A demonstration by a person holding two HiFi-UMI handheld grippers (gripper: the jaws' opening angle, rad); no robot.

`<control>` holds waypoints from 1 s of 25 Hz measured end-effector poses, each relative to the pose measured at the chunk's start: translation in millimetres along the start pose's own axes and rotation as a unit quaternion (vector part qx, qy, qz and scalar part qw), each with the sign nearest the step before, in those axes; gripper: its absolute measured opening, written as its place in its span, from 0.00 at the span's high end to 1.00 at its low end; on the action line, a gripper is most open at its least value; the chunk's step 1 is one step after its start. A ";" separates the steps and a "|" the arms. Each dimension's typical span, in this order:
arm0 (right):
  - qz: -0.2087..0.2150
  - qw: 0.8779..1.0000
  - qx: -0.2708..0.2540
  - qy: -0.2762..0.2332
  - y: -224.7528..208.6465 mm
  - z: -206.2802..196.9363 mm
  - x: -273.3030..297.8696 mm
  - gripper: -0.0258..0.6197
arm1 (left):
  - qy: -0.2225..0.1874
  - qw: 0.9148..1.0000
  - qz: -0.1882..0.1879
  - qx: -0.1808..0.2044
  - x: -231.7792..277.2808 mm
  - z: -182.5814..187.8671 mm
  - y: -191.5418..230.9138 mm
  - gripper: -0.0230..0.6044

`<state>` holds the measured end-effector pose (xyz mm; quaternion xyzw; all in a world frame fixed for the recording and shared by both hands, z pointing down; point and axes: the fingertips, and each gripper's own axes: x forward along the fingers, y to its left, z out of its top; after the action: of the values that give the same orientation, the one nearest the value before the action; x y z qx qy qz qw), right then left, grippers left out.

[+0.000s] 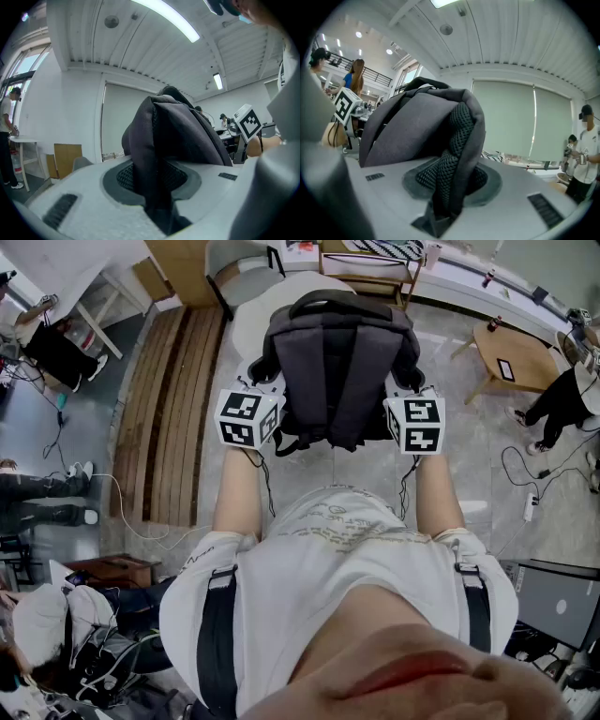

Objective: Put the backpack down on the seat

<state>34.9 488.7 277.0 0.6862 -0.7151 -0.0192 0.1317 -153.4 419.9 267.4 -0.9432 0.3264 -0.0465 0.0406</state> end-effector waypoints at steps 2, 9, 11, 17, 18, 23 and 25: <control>0.003 1.000 0.003 0.011 5.1 -6.8 -5.4 0.78 | 0.013 1.000 0.000 -0.009 -6.7 -7.5 -3.7 0.79; 0.006 0.999 0.005 0.031 5.1 -22.2 -11.1 0.78 | 0.027 0.999 0.000 -0.024 -8.0 -22.8 -13.7 0.79; 0.010 0.999 0.010 0.034 5.1 -24.9 -11.0 0.77 | 0.029 0.999 0.000 -0.025 -8.2 -24.7 -14.5 0.79; 0.022 0.999 0.015 0.041 6.3 -30.1 -7.9 0.77 | 0.036 0.999 0.004 -0.030 -8.3 -30.3 -14.6 0.79; 0.024 0.999 0.014 0.042 6.1 -30.4 -6.2 0.77 | 0.036 0.999 0.005 -0.031 -7.6 -31.4 -13.9 0.79; 0.031 0.998 0.013 0.047 5.0 -35.0 4.0 0.77 | 0.042 0.998 0.008 -0.039 -1.9 -39.7 -10.1 0.79; 0.033 0.998 0.014 0.048 8.6 -37.5 6.4 0.77 | 0.045 0.998 0.006 -0.041 -2.9 -43.9 -7.4 0.79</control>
<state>34.4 488.7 316.0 0.6641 -0.7303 0.0282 0.1574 -156.2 425.4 311.5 -0.9389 0.3356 -0.0757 -0.0123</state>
